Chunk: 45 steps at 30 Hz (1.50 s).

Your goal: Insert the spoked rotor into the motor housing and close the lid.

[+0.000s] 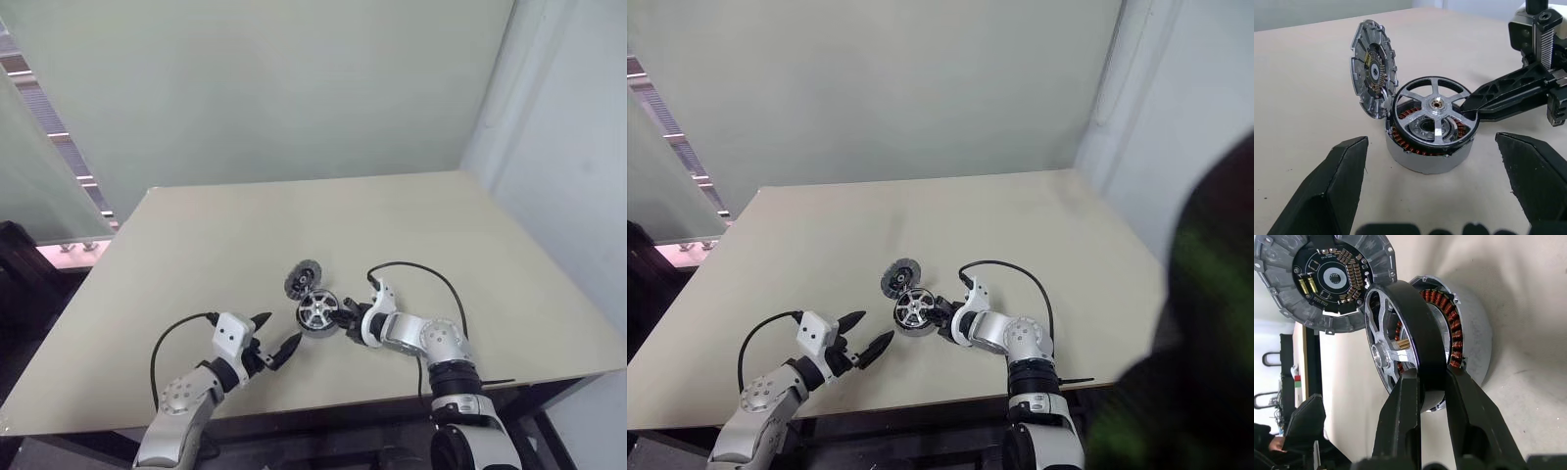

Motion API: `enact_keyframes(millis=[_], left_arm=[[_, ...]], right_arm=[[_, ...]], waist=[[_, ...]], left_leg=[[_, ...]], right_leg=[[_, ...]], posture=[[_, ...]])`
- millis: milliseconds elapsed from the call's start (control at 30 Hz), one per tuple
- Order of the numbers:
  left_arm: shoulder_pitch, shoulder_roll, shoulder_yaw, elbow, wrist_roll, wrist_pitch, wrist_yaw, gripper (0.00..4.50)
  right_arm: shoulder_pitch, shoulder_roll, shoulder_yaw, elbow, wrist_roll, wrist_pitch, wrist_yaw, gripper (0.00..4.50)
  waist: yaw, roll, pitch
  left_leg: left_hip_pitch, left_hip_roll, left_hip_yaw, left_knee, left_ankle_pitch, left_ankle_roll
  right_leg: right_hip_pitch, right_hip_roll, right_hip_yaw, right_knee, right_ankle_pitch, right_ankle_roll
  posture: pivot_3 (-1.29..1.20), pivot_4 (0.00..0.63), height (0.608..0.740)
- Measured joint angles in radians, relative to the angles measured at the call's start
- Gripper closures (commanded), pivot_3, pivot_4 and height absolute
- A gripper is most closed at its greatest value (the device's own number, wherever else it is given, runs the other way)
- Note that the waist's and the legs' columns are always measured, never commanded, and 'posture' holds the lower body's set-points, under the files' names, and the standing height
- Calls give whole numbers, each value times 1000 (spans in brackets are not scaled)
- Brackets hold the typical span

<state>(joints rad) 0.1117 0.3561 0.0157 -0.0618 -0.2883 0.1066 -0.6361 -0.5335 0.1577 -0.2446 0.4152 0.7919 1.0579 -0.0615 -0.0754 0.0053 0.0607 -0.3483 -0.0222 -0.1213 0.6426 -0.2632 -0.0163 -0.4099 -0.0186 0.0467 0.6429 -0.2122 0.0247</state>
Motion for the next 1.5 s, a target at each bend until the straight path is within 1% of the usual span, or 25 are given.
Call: enact_keyframes(millis=[67,133,333,467,567,633,733,833,900,933,1033,1100,1167,1300,1400,1500], left_arm=[[0,0,0,0,0,-1,3,0],[0,0,0,0,0,-1,3,0],[0,-1,0,0,0,-2,3,0],[1,-2,0,0,0,-3,3,0],[1,-2,-1,0,0,-3,2,0],[0,-4,-1,0,0,-4,2,0],[0,-4,-1,0,0,-4,2,0],[-4,-4,-1,0,0,-4,1,0],[-11,-4,-1,0,0,-4,0,0],[-12,-4,-1,0,0,-4,0,0],[-14,-3,-1,0,0,-4,-3,0],[-15,-3,-1,0,1,-4,-5,0],[-17,-3,-1,0,0,-3,-6,0],[-13,-1,0,0,0,-3,-6,0],[-7,1,1,0,0,-3,-5,0],[-5,1,1,-1,0,-3,-5,0]], right_arm=[[0,0,7,2,-1,-7,1,4155],[0,0,22,1,-5,-13,3,3424],[0,0,62,-45,-6,-8,21,1486],[0,-1,71,-118,-4,34,15,1486],[-1,-19,134,-232,-22,54,35,1486],[-1,-88,246,-313,-81,42,84,1486],[0,-197,380,-383,-181,-3,151,1486],[9,-236,457,-402,-262,-77,211,1486],[29,-236,503,-398,-315,-183,264,1848],[36,-231,525,-389,-343,-237,287,2105],[39,-199,566,-324,-416,-400,345,3106],[40,-163,583,-243,-462,-494,362,3876],[39,-138,602,-152,-513,-567,368,4491],[32,-117,619,62,-616,-670,370,4491],[23,-111,618,127,-656,-730,388,4491],[28,-108,596,130,-656,-734,408,4491]], waist=[[0,0,0],[0,0,0],[0,0,0],[0,0,0],[0,0,0],[0,0,0],[3,0,0],[0,0,0],[0,0,0],[0,0,0],[0,0,0],[0,-1,0],[0,-1,0],[3,-1,0],[3,-1,-1],[2,-1,-1]], left_leg=[[0,0,0,0,0,0],[0,0,0,0,0,0],[0,1,0,0,0,0],[-2,1,0,0,0,0],[-4,1,-1,0,0,0],[-4,1,0,0,0,0],[-5,0,-1,1,0,0],[-5,0,-1,1,0,0],[-5,1,-1,0,0,0],[-5,1,-1,0,0,0],[-5,1,-1,1,0,0],[-5,1,-1,1,0,0],[-5,1,-1,1,0,0],[-5,0,-1,1,0,0],[-2,0,-1,1,0,0],[0,0,-1,1,0,0]], right_leg=[[0,0,0,0,0,0],[0,0,0,0,0,0],[0,1,0,0,0,0],[-1,1,0,0,0,0],[-3,1,0,0,0,0],[-3,1,0,-1,0,0],[-3,0,0,-1,0,0],[-4,1,0,-1,0,0],[-4,1,0,-1,0,0],[-4,1,0,-1,0,0],[-4,1,0,-1,0,0],[-4,1,0,-1,0,0],[-4,1,0,-1,0,0],[-3,1,1,-1,1,0],[-2,1,1,0,1,-1],[0,1,1,0,1,-1]], posture=[[0,0,740],[0,0,740],[0,0,740],[0,0,740],[0,0,740],[0,0,740],[0,0,740],[0,0,740],[0,0,740],[0,0,740],[0,0,740],[0,0,740],[0,0,740],[0,0,740],[0,0,740],[0,0,740]])
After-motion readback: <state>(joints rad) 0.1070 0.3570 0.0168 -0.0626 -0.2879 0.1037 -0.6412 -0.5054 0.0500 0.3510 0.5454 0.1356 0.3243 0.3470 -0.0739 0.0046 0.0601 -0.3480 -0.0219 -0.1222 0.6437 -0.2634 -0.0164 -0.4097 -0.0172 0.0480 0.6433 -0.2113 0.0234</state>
